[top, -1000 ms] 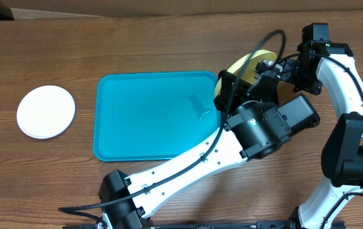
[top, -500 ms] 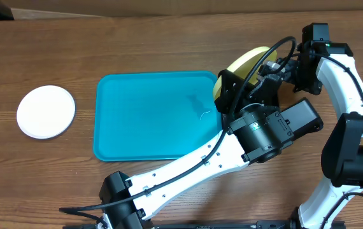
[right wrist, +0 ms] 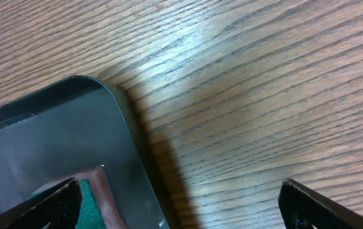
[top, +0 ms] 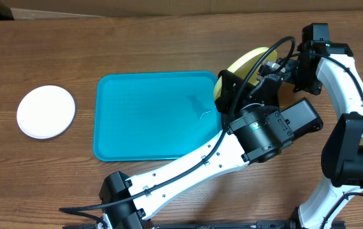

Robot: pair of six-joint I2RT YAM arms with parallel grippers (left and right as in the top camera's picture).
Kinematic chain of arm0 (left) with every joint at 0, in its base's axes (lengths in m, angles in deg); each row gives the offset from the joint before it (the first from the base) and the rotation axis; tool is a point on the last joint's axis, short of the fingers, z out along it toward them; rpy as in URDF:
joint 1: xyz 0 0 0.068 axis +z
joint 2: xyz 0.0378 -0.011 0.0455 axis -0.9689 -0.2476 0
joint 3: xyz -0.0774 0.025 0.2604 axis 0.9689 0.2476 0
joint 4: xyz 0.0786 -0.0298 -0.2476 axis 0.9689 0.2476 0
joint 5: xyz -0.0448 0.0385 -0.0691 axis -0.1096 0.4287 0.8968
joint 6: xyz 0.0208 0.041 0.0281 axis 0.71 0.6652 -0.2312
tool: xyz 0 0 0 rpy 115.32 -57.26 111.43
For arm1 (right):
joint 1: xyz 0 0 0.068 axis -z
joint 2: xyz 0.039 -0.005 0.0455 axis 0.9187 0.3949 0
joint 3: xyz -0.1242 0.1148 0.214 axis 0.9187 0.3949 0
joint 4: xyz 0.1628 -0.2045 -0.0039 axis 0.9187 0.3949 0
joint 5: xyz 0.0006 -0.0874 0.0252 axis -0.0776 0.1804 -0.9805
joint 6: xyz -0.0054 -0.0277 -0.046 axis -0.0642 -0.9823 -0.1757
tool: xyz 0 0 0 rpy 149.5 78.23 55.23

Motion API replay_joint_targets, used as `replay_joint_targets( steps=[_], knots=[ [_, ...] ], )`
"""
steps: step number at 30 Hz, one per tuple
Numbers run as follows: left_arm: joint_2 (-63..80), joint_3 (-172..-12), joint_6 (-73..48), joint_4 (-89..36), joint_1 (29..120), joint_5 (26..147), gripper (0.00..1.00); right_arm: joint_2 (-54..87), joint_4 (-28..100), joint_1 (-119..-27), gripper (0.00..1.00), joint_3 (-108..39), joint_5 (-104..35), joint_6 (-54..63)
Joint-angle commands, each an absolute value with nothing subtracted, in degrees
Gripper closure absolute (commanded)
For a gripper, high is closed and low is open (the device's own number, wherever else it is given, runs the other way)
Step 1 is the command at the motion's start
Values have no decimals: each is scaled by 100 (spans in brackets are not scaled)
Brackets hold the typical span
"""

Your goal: Clean dirty plates on tray and stack at the side

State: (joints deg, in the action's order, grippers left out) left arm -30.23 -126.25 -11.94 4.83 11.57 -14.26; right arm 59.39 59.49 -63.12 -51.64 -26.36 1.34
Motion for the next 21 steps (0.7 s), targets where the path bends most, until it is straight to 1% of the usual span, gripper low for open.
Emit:
replay_joint_targets(
  steps=[1, 7, 11, 17, 21],
  knots=[
    [-2918, -12784, -1393, 507, 1257, -838, 96, 5899, 5914, -6297, 0, -5243, -2662, 200],
    [-2926, -12769, -2268, 938, 1802, 708, 96, 5899, 5914, -6297, 0, -5243, -2662, 200],
    [-2961, -12769, -2595, 1219, 2444, 1768, 96, 5899, 5914, -6297, 0, -5243, -2662, 200],
    [-2985, -12699, -2556, 1372, 3904, 3953, 96, 5899, 5914, -6297, 0, -5243, -2662, 200],
    [-2985, -12474, -2141, 1377, 4929, 5271, 96, 5899, 5914, -6297, 0, -5243, -2662, 200]
  ],
)
